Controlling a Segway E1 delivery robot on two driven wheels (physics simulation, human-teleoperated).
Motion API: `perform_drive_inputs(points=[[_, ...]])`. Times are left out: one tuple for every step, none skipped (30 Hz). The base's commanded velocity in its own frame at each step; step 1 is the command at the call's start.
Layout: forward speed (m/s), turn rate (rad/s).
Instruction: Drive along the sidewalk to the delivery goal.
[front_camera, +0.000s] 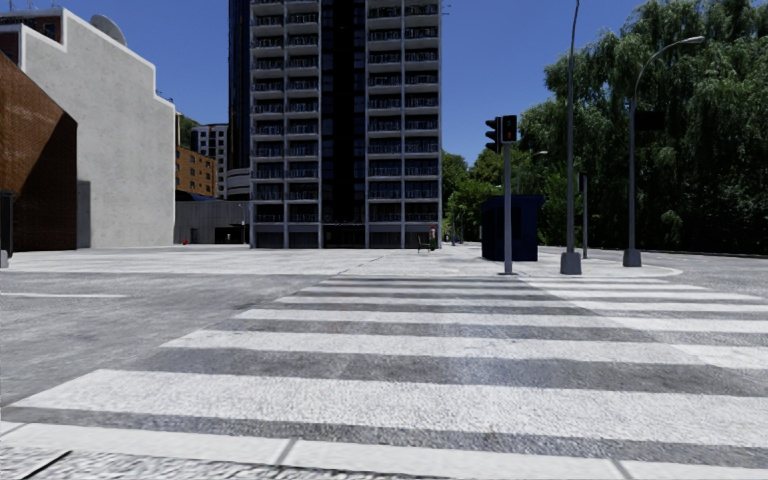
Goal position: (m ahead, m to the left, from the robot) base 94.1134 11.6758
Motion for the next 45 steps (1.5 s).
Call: perform_drive_inputs(points=[[1.96,0.00],[1.96,0.00],[1.96,0.00],[1.96,0.00],[1.96,0.00],[1.96,0.00],[1.96,0.00],[1.96,0.00],[1.96,0.00],[1.96,0.00],[1.96,0.00],[1.96,0.00],[1.96,0.00],[1.96,0.00],[1.96,0.00],[1.96,0.00],[1.96,0.00],[1.96,0.00],[1.96,0.00],[1.96,0.00],[1.96,0.00],[1.96,0.00],[1.96,0.00],[1.96,0.00],[1.96,0.00],[1.96,0.00],[1.96,0.00],[1.96,0.00],[1.96,0.00],[1.96,0.00],[1.96,0.00],[1.96,0.00],[1.96,0.00],[1.96,0.00],[1.96,0.00],[1.96,0.00],[1.96,0.00],[1.96,0.00],[1.96,0.00],[1.96,0.00],[1.96,0.00],[1.96,0.00],[1.96,0.00],[1.96,0.00],[1.96,0.00]])
